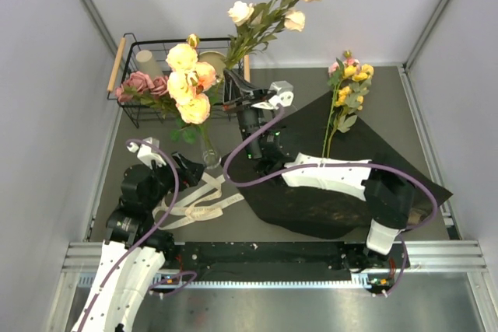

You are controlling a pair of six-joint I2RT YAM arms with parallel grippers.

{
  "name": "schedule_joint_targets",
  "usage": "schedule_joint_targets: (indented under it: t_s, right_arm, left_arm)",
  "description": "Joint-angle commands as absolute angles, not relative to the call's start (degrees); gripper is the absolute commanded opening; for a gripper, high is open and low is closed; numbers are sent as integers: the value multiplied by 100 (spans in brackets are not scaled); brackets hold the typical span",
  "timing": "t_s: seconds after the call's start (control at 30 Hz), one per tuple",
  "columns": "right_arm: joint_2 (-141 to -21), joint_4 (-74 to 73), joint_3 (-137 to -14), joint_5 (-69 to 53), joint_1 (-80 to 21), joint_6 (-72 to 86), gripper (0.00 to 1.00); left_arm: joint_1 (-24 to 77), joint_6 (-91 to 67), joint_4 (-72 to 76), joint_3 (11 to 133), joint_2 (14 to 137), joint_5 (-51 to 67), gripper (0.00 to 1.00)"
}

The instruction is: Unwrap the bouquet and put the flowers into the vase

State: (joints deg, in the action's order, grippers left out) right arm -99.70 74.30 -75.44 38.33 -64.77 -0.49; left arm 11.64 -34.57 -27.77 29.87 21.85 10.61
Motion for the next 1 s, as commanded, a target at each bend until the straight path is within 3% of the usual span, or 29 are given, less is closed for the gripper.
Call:
schedule_joint_targets:
  t_s: [0.0,0.63,0.97]
  right_arm:
    - [-10204,8227,-7822,3718,-6548,-343,0]
    - [-10793,8464,-8393,3604,-6618,-527,0]
    - [-10934,8771,-8086,3542,-6750,-905,0]
  left_arm:
    - [1169,-3419,-2777,3199,2066,967,92]
    - [1169,-3349,-2865,3296,2101,958,92]
    - [1169,-3313,-2865,3269,2109,958,92]
